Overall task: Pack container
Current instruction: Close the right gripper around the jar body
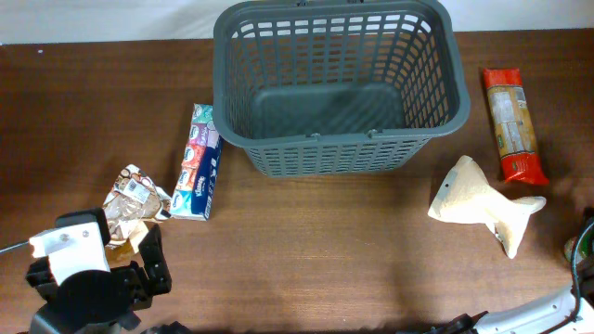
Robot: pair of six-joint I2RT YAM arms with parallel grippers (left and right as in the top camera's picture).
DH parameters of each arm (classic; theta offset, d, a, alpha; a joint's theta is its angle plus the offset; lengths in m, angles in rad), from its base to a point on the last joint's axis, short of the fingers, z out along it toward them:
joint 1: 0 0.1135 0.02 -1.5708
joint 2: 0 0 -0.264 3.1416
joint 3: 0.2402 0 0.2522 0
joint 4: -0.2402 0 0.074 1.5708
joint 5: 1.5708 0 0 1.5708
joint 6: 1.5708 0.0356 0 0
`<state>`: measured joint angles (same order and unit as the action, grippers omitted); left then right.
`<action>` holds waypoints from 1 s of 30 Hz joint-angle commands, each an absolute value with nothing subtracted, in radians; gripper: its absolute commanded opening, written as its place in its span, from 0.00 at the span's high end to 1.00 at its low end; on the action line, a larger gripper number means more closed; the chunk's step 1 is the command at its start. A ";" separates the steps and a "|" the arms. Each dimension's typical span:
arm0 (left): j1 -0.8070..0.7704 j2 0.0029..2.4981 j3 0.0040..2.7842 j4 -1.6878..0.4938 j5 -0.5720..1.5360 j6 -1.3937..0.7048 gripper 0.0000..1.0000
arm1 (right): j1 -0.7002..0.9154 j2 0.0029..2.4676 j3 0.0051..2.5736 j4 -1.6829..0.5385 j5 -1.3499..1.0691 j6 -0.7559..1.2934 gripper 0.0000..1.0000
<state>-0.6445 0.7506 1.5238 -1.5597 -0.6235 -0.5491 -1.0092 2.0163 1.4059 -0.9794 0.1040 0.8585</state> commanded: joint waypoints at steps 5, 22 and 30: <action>-0.640 0.749 1.529 -1.558 -0.616 -0.544 0.00 | -1.008 2.021 1.401 -0.967 0.090 0.842 0.01; -0.640 0.749 1.529 -1.558 -0.616 -0.544 0.00 | -1.008 2.021 1.401 -0.952 0.090 0.842 0.01; -0.640 0.749 1.529 -1.558 -0.616 -0.544 0.00 | -1.008 2.021 1.401 -0.949 0.101 0.842 0.01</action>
